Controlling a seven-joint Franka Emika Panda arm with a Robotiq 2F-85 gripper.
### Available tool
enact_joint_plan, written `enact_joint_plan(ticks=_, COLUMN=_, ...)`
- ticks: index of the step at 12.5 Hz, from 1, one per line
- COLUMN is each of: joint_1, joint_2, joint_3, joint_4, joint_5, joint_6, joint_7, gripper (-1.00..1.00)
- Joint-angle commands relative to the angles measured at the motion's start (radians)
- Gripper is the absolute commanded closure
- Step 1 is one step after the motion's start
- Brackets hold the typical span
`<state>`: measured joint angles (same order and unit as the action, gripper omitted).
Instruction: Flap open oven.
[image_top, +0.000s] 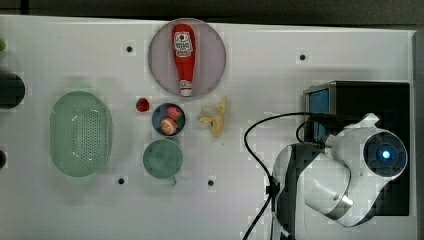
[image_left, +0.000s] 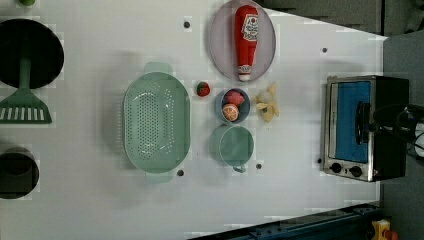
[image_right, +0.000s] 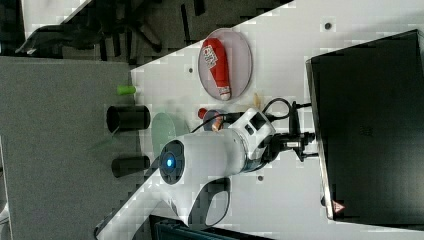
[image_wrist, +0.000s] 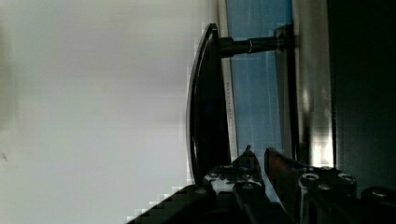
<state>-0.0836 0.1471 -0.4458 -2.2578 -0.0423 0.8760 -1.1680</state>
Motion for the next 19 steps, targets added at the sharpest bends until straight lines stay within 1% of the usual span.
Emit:
enact_joint_plan(ticks=1, joint_1=0.018, joint_2=0.000, joint_3=0.022, joint_4=0.002, joint_5=-0.031, joint_6=0.026, joint_7=-0.024, gripper=0.65)
enact_joint_plan(ticks=3, joint_1=0.045, joint_2=0.000, joint_3=0.024, joint_4=-0.003, joint_5=-0.117, joint_6=0.025, joint_7=0.049, gripper=0.65)
enact_joint_plan(ticks=7, joint_1=0.097, joint_2=0.000, joint_3=0.037, joint_4=-0.026, joint_5=-0.322, joint_6=0.024, joint_7=0.288, gripper=0.65)
enact_joint_plan(ticks=8, joint_1=0.108, joint_2=0.000, joint_3=0.045, joint_4=-0.035, joint_5=-0.354, joint_6=0.025, joint_7=0.325, gripper=0.65)
enact_joint_plan(ticks=11, joint_1=0.135, joint_2=0.004, joint_3=0.081, joint_4=-0.066, joint_5=-0.407, joint_6=0.025, joint_7=0.432, gripper=0.65)
enact_joint_plan(ticks=14, joint_1=0.159, joint_2=0.042, joint_3=0.126, joint_4=-0.075, joint_5=-0.519, joint_6=0.023, joint_7=0.587, gripper=0.65)
enact_joint_plan(ticks=17, joint_1=0.184, joint_2=0.102, joint_3=0.165, joint_4=-0.076, joint_5=-0.600, joint_6=0.020, joint_7=0.759, gripper=0.65)
enact_joint_plan(ticks=19, joint_1=0.210, joint_2=0.153, joint_3=0.181, joint_4=-0.071, joint_5=-0.685, joint_6=0.020, joint_7=0.858, gripper=0.65)
